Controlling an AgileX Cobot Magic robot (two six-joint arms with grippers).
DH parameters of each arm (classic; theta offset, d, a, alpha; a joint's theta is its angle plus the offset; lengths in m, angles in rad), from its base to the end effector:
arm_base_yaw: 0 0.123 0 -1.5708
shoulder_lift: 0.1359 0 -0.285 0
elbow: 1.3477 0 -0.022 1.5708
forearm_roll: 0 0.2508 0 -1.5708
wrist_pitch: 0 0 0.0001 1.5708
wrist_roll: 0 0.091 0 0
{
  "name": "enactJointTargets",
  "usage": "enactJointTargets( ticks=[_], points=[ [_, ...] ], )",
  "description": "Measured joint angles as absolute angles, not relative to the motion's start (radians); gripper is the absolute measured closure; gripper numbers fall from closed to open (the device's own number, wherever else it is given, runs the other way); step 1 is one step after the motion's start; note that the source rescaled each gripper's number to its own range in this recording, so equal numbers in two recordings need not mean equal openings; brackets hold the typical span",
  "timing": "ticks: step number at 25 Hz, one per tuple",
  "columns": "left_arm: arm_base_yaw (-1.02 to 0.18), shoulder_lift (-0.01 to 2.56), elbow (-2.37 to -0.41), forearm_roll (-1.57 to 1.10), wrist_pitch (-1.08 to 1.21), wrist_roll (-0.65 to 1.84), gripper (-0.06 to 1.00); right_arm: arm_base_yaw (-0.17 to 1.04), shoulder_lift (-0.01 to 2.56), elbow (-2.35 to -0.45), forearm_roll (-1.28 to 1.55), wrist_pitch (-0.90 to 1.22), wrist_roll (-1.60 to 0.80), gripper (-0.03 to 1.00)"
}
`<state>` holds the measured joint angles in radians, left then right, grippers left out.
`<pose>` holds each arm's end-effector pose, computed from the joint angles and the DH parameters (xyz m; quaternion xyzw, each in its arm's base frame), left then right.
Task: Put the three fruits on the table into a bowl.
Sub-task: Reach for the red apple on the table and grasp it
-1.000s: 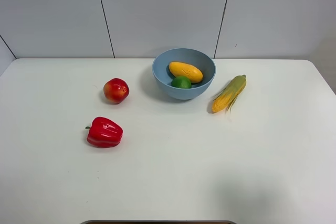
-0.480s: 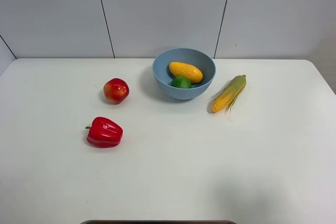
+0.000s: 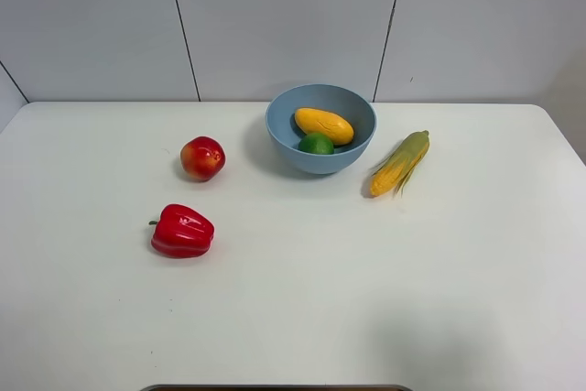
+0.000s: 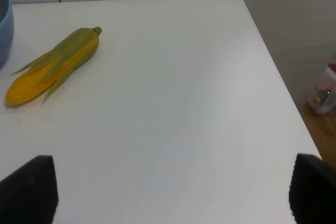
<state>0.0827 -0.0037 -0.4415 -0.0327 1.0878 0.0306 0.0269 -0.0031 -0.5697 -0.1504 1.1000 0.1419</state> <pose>-0.0001 -0.0027 0.2588 -0.0224 0.8735 0.0112 0.4862 -0.0158 -0.0126 0.2938 0.0555 0.8402 -0.0295 0.5386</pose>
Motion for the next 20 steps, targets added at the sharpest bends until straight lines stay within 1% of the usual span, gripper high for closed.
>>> enactJointTargets(
  ticks=[20],
  points=[
    [0.083, -0.004, -0.442, -0.033, 1.088, 0.031, -0.06, 0.027, -0.003, -0.57, -0.15, 1.1, 0.142, 0.28]
  ],
)
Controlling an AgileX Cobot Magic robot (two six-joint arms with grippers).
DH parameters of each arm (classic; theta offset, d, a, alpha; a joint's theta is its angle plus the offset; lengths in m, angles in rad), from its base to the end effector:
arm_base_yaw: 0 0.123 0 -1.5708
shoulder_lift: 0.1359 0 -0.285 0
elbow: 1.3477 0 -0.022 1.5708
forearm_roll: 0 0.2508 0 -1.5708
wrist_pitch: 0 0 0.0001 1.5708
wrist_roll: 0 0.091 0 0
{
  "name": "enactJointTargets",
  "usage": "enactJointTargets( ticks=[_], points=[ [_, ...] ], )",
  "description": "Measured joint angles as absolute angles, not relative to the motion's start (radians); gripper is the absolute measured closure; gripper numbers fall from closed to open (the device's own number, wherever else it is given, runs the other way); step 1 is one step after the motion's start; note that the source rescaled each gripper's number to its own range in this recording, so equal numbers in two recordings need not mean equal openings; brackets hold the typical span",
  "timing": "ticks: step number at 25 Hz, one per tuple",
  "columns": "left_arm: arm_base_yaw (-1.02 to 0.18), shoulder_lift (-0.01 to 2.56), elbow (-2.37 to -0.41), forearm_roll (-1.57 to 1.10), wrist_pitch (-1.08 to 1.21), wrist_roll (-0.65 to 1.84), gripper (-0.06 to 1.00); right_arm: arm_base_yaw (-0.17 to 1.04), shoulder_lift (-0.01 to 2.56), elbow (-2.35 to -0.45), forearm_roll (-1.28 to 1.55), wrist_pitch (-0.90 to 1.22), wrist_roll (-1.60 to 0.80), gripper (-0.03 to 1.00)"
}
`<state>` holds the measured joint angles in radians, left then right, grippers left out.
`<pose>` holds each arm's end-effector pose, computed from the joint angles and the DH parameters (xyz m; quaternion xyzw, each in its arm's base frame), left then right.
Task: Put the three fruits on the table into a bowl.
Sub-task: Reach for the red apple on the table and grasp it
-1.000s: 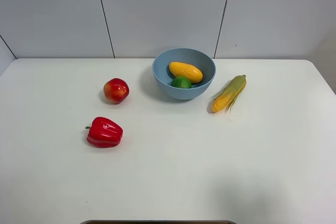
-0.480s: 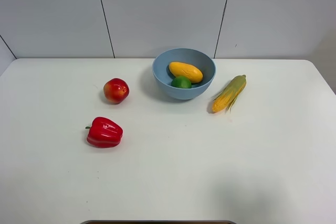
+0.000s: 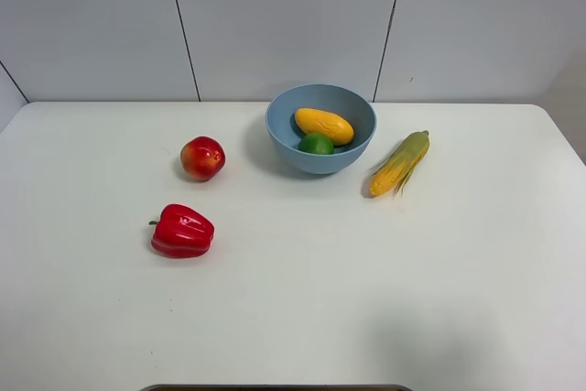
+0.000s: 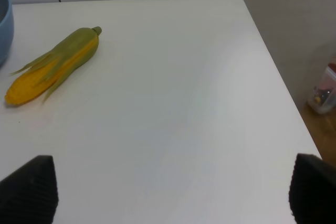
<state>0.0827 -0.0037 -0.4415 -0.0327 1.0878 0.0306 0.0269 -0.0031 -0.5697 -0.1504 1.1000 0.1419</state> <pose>-0.0001 -0.0027 0.2588 -0.0224 0.8735 0.0112 0.4862 -0.0158 -0.0126 0.2938 0.0555 0.8402 -0.0295 0.5386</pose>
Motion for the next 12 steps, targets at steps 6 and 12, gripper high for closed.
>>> enactJointTargets(
  ticks=[6, 12],
  points=[
    [0.083, -0.004, -0.442, -0.033, 1.088, 0.031, -0.06, 0.027, -0.003, -0.57, -0.15, 1.1, 0.142, 0.28],
    [0.083, -0.004, -0.442, -0.033, 1.088, 0.031, -0.06, 0.027, -0.003, -0.57, -0.15, 1.1, 0.142, 0.28]
  ],
)
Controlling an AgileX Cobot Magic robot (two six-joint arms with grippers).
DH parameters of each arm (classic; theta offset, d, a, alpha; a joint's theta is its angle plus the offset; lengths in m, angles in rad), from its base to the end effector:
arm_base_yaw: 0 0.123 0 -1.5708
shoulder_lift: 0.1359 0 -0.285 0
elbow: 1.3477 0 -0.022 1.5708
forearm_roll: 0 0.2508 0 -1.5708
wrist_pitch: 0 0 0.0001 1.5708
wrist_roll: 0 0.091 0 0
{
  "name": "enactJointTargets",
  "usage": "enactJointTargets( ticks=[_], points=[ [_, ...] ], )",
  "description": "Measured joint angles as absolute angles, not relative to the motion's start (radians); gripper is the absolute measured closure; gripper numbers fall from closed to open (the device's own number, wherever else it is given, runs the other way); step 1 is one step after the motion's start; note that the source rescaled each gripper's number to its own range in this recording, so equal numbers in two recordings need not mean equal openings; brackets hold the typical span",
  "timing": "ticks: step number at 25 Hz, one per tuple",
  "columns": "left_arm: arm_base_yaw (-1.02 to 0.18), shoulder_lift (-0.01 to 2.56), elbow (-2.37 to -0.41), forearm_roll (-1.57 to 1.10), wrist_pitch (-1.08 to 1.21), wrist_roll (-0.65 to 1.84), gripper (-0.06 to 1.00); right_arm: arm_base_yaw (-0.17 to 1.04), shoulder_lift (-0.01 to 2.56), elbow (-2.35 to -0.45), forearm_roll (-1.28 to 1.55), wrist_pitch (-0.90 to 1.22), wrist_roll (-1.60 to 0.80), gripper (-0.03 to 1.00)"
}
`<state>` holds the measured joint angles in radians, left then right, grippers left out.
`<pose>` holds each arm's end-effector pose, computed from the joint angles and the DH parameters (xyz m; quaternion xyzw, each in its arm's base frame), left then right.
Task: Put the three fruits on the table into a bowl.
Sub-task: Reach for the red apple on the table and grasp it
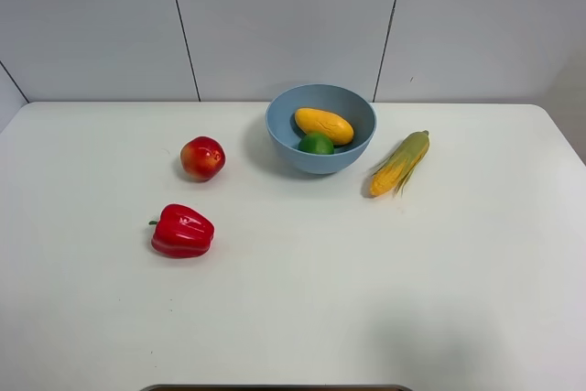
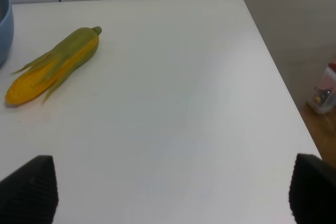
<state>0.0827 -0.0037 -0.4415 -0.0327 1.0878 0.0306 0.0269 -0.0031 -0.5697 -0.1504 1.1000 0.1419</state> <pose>-0.0001 -0.0027 0.2588 -0.0224 0.8735 0.0112 0.4862 -0.0158 -0.0126 0.2938 0.0555 0.8402 -0.0295 0.5386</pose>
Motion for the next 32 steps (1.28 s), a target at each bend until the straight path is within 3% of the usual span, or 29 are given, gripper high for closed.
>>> enactJointTargets(
  ticks=[10, 21, 32],
  points=[
    [0.083, 0.105, -0.541, -0.018, 1.083, 0.084, -0.06, 0.027, -0.003, -0.57, -0.15, 1.1, 0.142, 0.28],
    [0.083, 0.651, -0.783, -0.097, 0.971, 0.198, -0.06, 0.027, -0.003, -0.57, -0.15, 1.1, 0.142, 0.28],
    [0.078, 1.216, -1.09, -0.376, 0.896, 0.424, -0.06, 0.027, -0.003, -0.57, -0.15, 1.1, 0.142, 0.28]
  ],
)
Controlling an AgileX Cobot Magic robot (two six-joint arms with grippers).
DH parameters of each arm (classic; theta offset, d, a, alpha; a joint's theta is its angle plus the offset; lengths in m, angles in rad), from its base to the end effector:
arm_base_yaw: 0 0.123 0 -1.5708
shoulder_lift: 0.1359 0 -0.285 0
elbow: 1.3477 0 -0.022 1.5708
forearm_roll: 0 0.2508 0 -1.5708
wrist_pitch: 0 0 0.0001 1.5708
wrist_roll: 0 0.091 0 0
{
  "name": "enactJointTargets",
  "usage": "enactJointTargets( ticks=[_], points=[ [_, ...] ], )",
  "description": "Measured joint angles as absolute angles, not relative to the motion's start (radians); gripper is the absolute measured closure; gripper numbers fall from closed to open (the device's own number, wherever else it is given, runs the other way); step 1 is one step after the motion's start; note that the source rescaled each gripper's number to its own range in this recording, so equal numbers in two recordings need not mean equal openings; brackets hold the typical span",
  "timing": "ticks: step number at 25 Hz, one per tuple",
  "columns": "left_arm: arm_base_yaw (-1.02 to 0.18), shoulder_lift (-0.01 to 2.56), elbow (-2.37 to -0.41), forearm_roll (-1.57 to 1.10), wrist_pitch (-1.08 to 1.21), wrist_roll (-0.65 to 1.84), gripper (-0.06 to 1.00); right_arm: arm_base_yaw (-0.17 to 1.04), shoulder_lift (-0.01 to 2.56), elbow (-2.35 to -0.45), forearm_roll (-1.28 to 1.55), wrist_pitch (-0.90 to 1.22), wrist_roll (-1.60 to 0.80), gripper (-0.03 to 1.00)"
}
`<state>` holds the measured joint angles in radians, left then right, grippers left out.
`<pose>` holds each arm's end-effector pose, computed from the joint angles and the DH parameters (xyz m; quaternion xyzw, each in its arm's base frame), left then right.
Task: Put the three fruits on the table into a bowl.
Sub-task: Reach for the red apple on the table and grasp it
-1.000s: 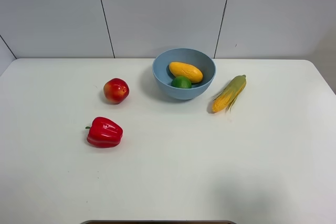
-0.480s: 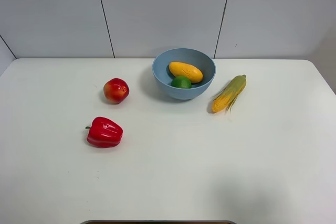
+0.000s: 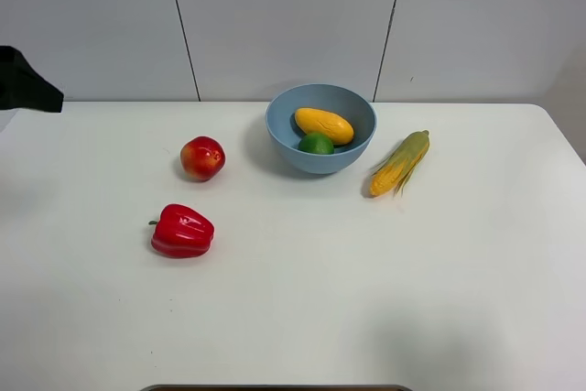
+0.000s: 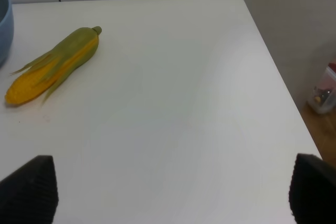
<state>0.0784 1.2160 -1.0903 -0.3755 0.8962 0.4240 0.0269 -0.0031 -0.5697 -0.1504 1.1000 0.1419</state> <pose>0.2450 -0.0069 0.3452 0.0963 0.9305 -0.0931 0.3411 -0.0158 -0.0126 0.2938 0.0555 0.8402 -0.0295 0.5386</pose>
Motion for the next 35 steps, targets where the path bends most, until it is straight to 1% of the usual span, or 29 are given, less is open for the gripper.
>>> enactJointTargets(
  ticks=[10, 19, 26, 35],
  points=[
    [-0.062, 1.5, -1.3, -0.345, 0.805, 0.408, -0.06, 0.027, -0.003, -0.57, -0.15, 1.1, 0.142, 0.28],
    [-0.188, 1.687, -1.458, -0.232, 0.797, 0.226, -0.06, 0.027, -0.003, -0.57, -0.15, 1.1, 0.142, 0.28],
    [-0.247, 1.815, -1.611, -0.138, 0.908, 0.108, -0.06, 0.027, -0.003, -0.57, -0.15, 1.1, 0.142, 0.28],
    [-0.286, 1.955, -1.76, -0.11, 1.06, 0.064, -0.06, 0.027, -0.003, -0.57, -0.15, 1.1, 0.142, 0.28]
  ],
)
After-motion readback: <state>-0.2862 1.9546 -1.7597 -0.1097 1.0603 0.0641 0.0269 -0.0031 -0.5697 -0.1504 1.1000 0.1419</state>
